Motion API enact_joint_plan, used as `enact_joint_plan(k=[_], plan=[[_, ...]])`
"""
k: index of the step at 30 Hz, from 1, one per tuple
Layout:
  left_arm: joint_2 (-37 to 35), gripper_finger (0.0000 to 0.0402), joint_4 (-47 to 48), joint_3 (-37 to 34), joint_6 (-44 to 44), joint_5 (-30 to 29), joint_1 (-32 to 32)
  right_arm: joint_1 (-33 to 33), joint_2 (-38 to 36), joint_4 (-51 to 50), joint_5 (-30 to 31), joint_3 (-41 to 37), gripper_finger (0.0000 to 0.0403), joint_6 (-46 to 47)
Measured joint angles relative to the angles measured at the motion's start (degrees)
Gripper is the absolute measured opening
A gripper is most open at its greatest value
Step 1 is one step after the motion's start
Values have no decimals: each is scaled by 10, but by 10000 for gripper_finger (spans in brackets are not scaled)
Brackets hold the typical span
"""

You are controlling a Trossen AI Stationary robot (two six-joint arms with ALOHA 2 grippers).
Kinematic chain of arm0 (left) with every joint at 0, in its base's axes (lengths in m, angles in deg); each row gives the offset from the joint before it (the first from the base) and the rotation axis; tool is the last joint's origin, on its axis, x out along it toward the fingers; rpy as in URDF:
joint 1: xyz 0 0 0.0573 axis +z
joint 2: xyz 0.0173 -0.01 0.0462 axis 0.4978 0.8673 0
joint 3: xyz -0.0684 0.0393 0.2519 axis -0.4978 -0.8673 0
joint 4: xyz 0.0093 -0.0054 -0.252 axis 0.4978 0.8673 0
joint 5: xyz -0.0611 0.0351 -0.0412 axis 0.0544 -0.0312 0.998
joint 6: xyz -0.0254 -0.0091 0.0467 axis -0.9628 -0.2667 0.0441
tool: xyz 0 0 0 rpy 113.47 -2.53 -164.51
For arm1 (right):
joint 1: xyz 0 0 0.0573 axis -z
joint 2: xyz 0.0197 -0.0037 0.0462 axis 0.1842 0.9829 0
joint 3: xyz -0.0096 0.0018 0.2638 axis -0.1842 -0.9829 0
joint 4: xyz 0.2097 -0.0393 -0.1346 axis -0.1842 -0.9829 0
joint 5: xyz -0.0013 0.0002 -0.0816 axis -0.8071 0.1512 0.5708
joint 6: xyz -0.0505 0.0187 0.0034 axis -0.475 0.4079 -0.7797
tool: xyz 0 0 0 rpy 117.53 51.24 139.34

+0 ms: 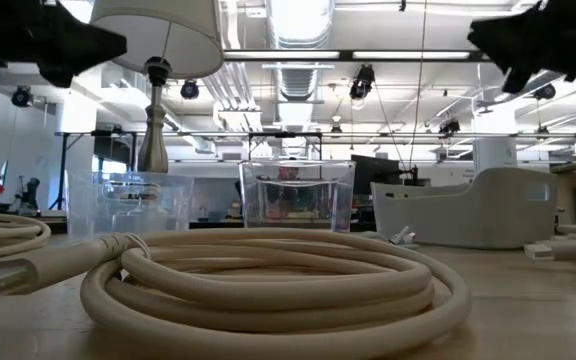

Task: Pick & Place USB Port
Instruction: Put the brown HDMI cable into the white bin

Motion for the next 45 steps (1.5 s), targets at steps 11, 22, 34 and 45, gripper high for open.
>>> enact_joint_plan(k=[11,22,34,45], plan=[[141,205,150,142,-27,104,0,-24,144,8,-164,58,164,18],[369,206,550,410,-270,161,-1,-52,331,-37,-166,201,173,-55],[496,204,782,491,-396,298,-6,-83,501,-19,-166,242,154,-53],[497,204,801,414,-495,361,-25,-134,602,-9,-164,270,153,-64]])
